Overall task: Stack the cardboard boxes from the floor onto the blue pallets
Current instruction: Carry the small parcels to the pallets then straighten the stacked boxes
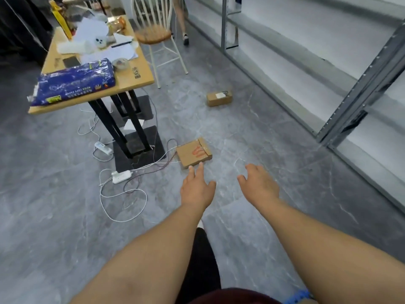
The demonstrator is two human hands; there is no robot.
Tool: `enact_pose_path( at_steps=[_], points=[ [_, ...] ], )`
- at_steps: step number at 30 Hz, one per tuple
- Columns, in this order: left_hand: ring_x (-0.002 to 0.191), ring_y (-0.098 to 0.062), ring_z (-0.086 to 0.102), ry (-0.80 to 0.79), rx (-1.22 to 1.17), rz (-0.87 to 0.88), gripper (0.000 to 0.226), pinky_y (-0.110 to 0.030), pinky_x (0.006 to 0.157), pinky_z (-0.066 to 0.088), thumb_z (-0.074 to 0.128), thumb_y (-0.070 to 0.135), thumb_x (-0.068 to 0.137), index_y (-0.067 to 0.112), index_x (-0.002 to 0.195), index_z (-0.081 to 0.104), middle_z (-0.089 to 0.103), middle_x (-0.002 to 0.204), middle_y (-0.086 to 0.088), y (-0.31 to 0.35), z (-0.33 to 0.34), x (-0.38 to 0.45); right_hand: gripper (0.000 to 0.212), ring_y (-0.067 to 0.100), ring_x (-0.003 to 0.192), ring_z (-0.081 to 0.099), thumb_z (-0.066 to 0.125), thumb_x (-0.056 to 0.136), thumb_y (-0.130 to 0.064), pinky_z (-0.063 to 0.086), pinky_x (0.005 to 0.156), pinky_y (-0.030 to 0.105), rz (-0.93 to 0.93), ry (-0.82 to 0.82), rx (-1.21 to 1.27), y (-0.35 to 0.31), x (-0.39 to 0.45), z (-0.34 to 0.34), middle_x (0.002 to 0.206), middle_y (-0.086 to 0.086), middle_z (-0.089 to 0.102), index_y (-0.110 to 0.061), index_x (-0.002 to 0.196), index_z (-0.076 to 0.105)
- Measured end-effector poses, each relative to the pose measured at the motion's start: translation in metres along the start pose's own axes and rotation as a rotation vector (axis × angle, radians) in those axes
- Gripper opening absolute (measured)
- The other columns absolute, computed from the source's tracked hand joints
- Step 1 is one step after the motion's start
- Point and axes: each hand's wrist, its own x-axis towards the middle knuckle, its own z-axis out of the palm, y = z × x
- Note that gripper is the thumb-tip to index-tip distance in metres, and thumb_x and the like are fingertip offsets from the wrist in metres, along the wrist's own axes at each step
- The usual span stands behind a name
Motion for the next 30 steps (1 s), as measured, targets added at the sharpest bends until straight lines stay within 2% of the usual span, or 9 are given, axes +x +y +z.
enact_pose_path(
  at_steps=[4,8,13,16,19,22,25,30],
  points=[
    [0.142,-0.025,0.018,0.001,0.001,0.086,0.067,-0.037,0.112,0.020,0.046,0.037,0.094,0.024,0.150,0.010,0.006,0.158,-0.004,0.032,-0.016,0.079,0.044,0.031,0.118,0.047,0.037,0.095,-0.039,0.040,0.091,0.038,0.040,0.055,0.027,-0.020,0.074,-0.023,0.133,0.010,0.046,-0.015,0.131,0.045],
    [0.144,-0.025,0.011,-0.004,-0.008,0.134,0.065,-0.039,0.115,0.016,0.045,0.034,0.094,0.024,0.149,0.012,0.005,0.158,-0.006,0.066,-0.045,0.160,0.046,0.031,0.121,0.046,0.038,0.095,-0.041,0.040,0.093,0.039,0.057,0.107,0.010,-0.046,0.148,-0.051,0.134,0.012,0.047,-0.014,0.132,0.044],
    [0.144,-0.024,0.014,-0.039,0.034,0.182,0.065,-0.041,0.115,0.020,0.042,0.039,0.095,0.028,0.149,0.009,0.003,0.158,-0.003,0.096,-0.072,0.251,0.045,0.031,0.121,0.046,0.039,0.096,-0.041,0.041,0.092,0.039,0.108,0.134,0.052,-0.077,0.228,-0.072,0.134,0.011,0.046,-0.014,0.131,0.044],
    [0.144,-0.024,0.014,-0.070,0.022,0.169,0.065,-0.047,0.114,0.022,0.043,0.039,0.094,0.029,0.149,0.009,0.003,0.158,-0.002,0.108,-0.073,0.296,0.045,0.029,0.122,0.046,0.038,0.096,-0.041,0.040,0.093,0.039,0.130,0.127,0.066,-0.083,0.268,-0.078,0.135,0.010,0.045,-0.014,0.133,0.043],
    [0.144,-0.023,0.012,-0.114,0.037,0.150,0.066,-0.051,0.113,0.022,0.042,0.041,0.094,0.030,0.149,0.007,0.002,0.159,0.000,0.122,-0.064,0.331,0.046,0.028,0.123,0.044,0.038,0.096,-0.042,0.039,0.094,0.039,0.145,0.121,0.068,-0.082,0.306,-0.080,0.135,0.009,0.045,-0.015,0.134,0.042],
    [0.144,-0.023,0.011,-0.134,0.052,0.159,0.066,-0.046,0.115,0.020,0.041,0.040,0.095,0.028,0.150,0.007,0.002,0.159,-0.003,0.139,-0.057,0.368,0.046,0.028,0.123,0.044,0.038,0.096,-0.042,0.039,0.094,0.039,0.149,0.108,0.066,-0.074,0.347,-0.084,0.135,0.009,0.045,-0.016,0.134,0.042],
    [0.143,-0.026,0.014,-0.109,0.053,0.164,0.065,-0.041,0.116,0.018,0.042,0.038,0.095,0.024,0.150,0.009,0.003,0.158,-0.006,0.165,-0.051,0.405,0.045,0.029,0.121,0.045,0.038,0.096,-0.042,0.040,0.093,0.039,0.140,0.097,0.065,-0.060,0.394,-0.092,0.134,0.010,0.045,-0.015,0.131,0.044],
    [0.143,-0.026,0.015,-0.085,0.030,0.120,0.065,-0.040,0.115,0.017,0.042,0.037,0.095,0.027,0.150,0.008,0.003,0.158,-0.004,0.228,-0.040,0.465,0.046,0.029,0.121,0.046,0.038,0.096,-0.042,0.040,0.091,0.038,0.109,0.078,0.066,-0.034,0.479,-0.122,0.135,0.009,0.045,-0.015,0.133,0.042]
  ],
)
